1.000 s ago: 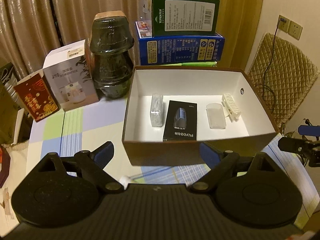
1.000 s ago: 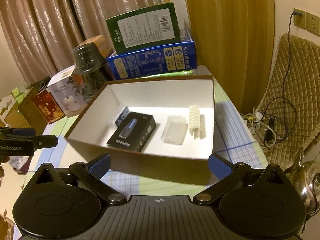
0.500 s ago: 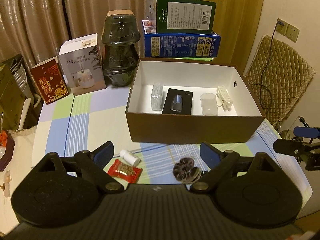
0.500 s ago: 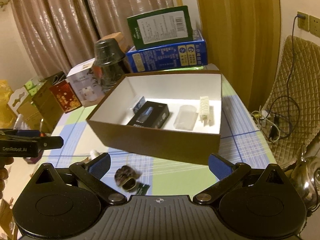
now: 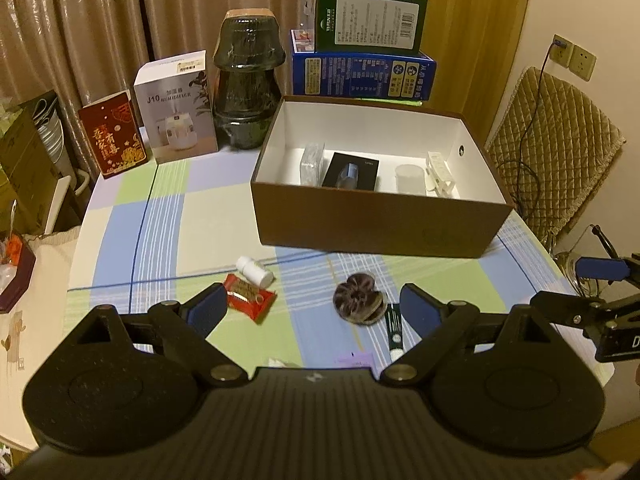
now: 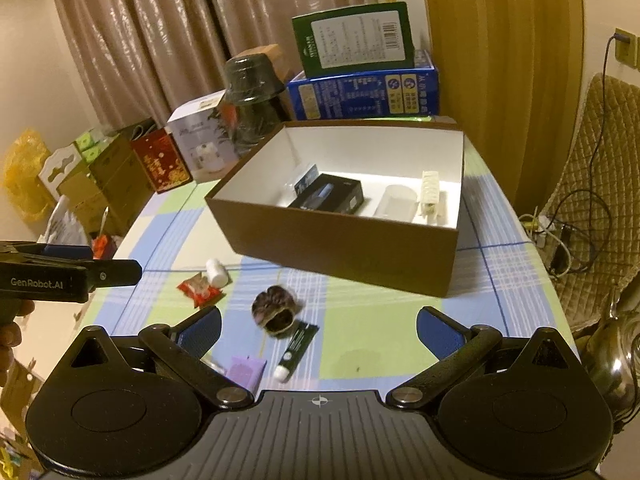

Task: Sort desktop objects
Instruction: 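Move both open grippers toward the purple tube and cotton swab bag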

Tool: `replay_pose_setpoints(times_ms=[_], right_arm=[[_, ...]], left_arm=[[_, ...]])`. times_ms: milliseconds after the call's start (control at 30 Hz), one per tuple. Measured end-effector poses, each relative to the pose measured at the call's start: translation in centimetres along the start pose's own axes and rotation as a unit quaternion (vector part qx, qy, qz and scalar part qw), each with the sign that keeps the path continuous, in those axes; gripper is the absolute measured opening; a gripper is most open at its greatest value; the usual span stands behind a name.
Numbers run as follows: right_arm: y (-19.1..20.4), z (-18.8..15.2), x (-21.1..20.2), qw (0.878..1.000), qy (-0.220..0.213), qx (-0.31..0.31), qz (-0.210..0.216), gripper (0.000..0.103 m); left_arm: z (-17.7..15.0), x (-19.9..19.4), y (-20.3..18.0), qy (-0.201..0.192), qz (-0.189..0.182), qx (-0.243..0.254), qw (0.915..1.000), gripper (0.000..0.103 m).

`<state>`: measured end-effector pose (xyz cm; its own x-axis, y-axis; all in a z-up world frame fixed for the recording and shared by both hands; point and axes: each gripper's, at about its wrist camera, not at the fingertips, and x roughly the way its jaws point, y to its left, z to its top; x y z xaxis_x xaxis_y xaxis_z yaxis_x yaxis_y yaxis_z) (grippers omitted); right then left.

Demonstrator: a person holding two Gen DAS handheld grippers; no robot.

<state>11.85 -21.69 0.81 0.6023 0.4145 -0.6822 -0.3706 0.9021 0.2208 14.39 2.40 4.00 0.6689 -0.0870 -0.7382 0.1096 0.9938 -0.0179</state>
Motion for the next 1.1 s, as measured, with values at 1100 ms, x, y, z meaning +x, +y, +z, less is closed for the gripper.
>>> replay_pose_setpoints(times_ms=[1100], right_arm=[[1.6,-5.7,1.0,0.995,0.078,-0.054,0.028,0.101]], left_arm=[[-8.0,-1.2,-1.0,0.079,0.031,-0.031,0.9959,0.091]])
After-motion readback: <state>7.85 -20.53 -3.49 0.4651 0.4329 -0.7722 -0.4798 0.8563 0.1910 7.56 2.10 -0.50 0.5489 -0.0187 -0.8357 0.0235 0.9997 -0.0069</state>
